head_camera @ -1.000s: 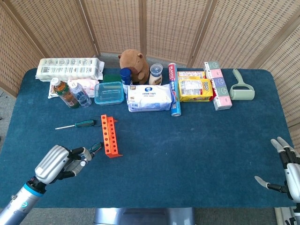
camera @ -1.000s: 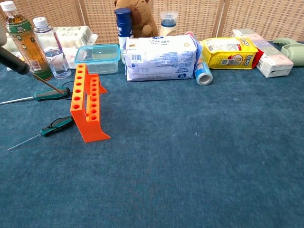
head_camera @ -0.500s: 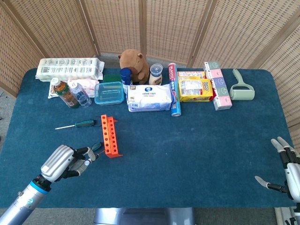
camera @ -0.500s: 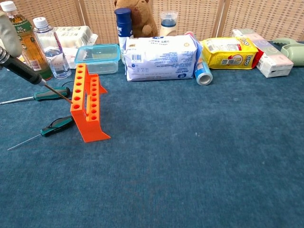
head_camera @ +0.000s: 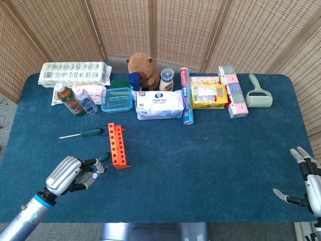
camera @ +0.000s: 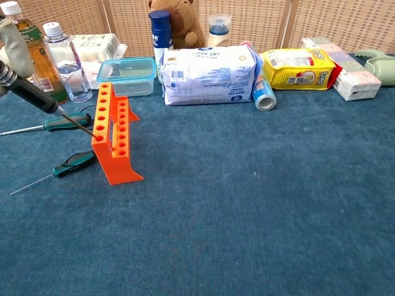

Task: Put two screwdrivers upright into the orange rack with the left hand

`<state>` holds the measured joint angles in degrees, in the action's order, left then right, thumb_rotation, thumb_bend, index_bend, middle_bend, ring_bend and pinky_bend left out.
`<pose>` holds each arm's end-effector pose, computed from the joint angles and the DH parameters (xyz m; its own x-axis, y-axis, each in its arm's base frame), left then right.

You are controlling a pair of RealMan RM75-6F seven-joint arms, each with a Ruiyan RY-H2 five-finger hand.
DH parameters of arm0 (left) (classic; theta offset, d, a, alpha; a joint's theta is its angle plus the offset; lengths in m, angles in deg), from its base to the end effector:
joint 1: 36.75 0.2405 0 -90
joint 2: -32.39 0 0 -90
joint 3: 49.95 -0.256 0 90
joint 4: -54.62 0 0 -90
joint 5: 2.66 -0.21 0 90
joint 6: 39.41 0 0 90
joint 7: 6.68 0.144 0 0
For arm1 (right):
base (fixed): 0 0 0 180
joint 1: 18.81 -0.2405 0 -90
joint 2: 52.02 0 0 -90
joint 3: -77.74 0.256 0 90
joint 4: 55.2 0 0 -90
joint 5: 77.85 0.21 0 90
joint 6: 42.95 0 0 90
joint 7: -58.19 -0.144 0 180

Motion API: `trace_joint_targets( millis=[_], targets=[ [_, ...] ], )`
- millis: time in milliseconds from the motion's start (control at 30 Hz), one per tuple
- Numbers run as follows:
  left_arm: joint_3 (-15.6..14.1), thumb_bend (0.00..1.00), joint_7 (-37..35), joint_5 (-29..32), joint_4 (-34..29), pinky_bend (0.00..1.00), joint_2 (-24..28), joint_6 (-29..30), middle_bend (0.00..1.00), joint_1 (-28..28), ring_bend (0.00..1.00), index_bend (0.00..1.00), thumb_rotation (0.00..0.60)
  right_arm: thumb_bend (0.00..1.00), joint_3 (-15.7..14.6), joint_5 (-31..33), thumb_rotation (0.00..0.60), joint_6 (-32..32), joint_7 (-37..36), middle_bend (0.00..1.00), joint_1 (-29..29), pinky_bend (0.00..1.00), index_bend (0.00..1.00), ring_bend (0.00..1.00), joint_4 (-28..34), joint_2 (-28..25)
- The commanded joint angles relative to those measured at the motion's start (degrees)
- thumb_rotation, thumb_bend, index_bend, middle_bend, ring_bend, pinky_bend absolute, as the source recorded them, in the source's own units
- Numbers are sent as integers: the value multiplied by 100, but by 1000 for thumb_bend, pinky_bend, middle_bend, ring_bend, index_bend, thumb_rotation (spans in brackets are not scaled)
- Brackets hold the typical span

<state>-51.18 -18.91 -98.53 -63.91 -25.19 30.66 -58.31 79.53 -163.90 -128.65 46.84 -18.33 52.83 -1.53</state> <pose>-0.1582 0.2022 0.1159 0.0256 0.3861 0.9221 0.9165 -0.3775 0.1326 -0.2859 -0.1474 0.2051 0.1712 -0.0341 0.9846 -0.9820 0.0752 0.1734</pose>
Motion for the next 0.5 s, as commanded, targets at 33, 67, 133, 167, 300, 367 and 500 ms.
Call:
trace_joint_targets(
  millis=[33, 67, 133, 167, 300, 367, 500],
  targets=[
    [0, 474, -5, 38, 16, 973, 17, -33, 918, -14, 931, 521, 600, 0, 6, 9, 540, -4, -11, 0, 1, 0, 38, 14, 3, -5],
    [3, 474, -11, 53, 20, 973, 12, -44, 919, -20, 931, 521, 600, 0, 6, 10, 538, -9, -18, 0, 4, 0, 38, 15, 2, -8],
    [6, 474, -31, 72, 27, 973, 0, -63, 919, -32, 932, 521, 600, 0, 8, 14, 534, -24, -30, 0, 13, 0, 39, 16, -2, -14],
    [8, 474, -39, 79, 30, 973, -4, -73, 919, -39, 932, 521, 600, 0, 8, 14, 534, -28, -32, 0, 15, 0, 39, 16, -3, -15],
    [23, 475, -37, 126, 49, 973, -30, -125, 919, -73, 931, 521, 600, 0, 6, 14, 537, -34, -48, 0, 23, 0, 39, 17, -4, -24],
    [33, 475, -47, 136, 32, 974, -38, -124, 919, -82, 931, 521, 600, 0, 4, 10, 538, -28, -48, 0, 21, 0, 39, 18, -2, -26],
    [66, 474, -94, 206, 15, 973, -11, -126, 919, -99, 931, 521, 600, 0, -2, 7, 540, -8, -72, 0, 16, 0, 38, 19, 1, -37]
  ],
)
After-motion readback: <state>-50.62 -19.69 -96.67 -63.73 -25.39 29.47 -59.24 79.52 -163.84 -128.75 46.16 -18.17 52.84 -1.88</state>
